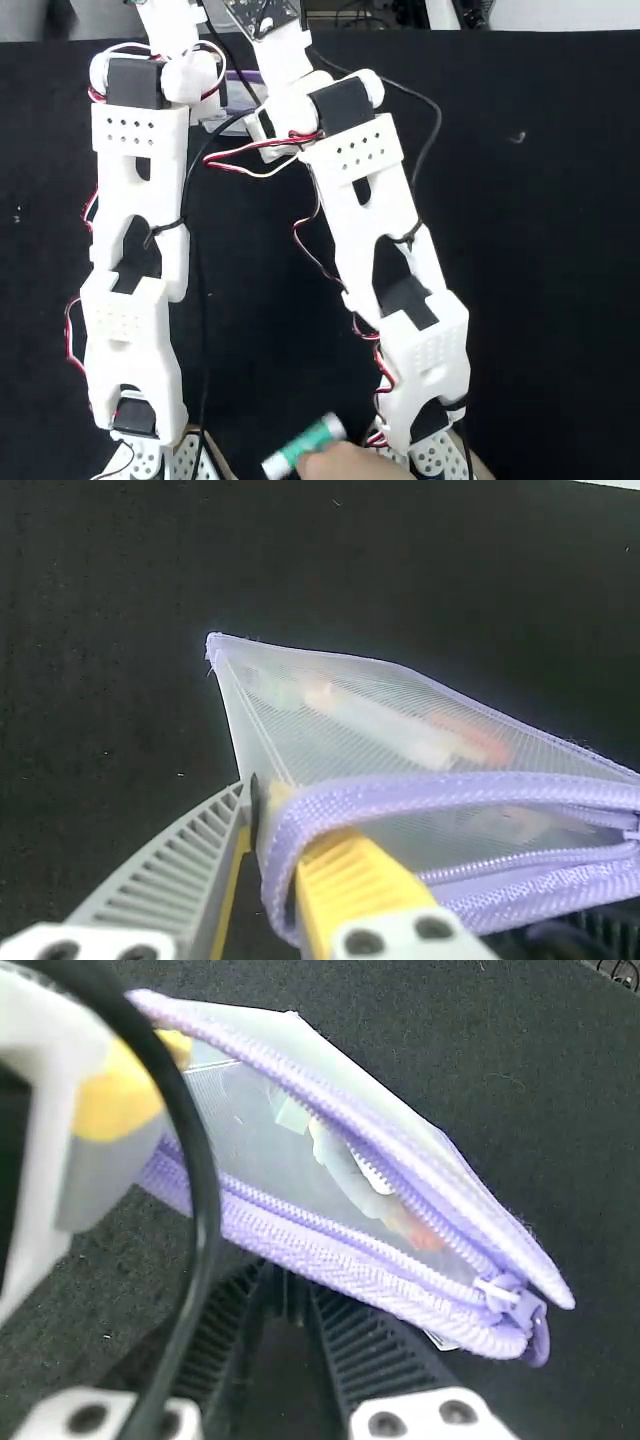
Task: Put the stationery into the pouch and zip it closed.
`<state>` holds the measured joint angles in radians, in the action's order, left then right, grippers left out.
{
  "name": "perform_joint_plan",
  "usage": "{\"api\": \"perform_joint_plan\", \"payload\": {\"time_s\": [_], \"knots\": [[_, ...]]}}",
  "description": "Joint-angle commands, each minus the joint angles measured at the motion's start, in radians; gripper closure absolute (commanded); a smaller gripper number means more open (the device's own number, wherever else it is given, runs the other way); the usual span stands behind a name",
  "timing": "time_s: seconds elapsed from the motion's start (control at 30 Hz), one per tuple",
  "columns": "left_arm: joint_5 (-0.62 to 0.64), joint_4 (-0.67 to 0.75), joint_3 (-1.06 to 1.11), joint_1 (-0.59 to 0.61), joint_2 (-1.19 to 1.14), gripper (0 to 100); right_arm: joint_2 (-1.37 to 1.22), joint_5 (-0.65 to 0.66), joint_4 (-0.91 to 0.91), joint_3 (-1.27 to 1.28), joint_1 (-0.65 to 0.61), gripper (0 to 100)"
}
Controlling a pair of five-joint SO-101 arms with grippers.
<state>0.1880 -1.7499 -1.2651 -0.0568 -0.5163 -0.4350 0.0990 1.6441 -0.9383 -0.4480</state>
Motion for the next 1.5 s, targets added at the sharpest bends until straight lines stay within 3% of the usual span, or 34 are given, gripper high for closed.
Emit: {"api": "perform_joint_plan", "payload": {"time_s": [0.0,1.13,1.47], "knots": [[0.009,0.020,-0.041,-0.012,0.071,97,0.004,-0.009,0.002,-0.051,0.005,98.6],[0.014,-0.006,-0.041,-0.010,0.071,97,0.004,-0.017,-0.006,-0.053,0.003,98.6],[0.012,0.000,-0.104,0.196,0.080,97,0.016,-0.018,0.081,-0.110,0.009,98.6]]}}
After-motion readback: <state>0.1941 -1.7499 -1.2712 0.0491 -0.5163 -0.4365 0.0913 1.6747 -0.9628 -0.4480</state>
